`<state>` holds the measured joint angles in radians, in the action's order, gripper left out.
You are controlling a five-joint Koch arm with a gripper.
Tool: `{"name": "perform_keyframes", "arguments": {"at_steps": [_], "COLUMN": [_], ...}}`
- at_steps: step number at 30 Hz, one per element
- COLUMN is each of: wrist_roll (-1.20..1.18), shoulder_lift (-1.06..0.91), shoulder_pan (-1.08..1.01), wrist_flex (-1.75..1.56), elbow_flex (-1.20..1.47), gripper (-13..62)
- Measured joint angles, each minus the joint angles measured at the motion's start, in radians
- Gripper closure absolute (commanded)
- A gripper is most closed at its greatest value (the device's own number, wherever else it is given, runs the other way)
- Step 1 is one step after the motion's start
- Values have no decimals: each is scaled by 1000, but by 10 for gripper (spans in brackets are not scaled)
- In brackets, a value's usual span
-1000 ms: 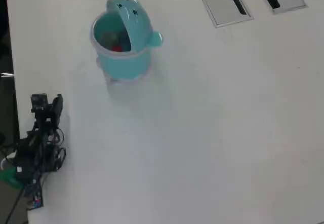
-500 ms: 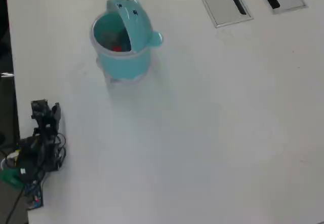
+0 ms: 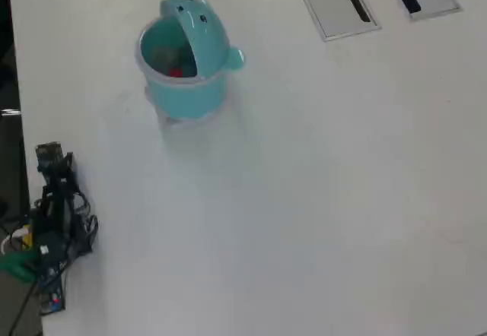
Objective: Grasp RGB lego blocks and put them in the bin one by one.
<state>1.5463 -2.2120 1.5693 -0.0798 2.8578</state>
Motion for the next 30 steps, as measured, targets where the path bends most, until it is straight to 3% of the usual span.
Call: {"name": "perform_keyframes", "arguments": {"at_steps": [17,25,30], "wrist_roll": [46,46,44], "shoulder_lift": [215,216,186], "shoulder_pan": [-6,-12,-28], "wrist_flex": [-3,-17,-17], "elbow_flex": [-41,-41,-40], "gripper": [238,403,409]}}
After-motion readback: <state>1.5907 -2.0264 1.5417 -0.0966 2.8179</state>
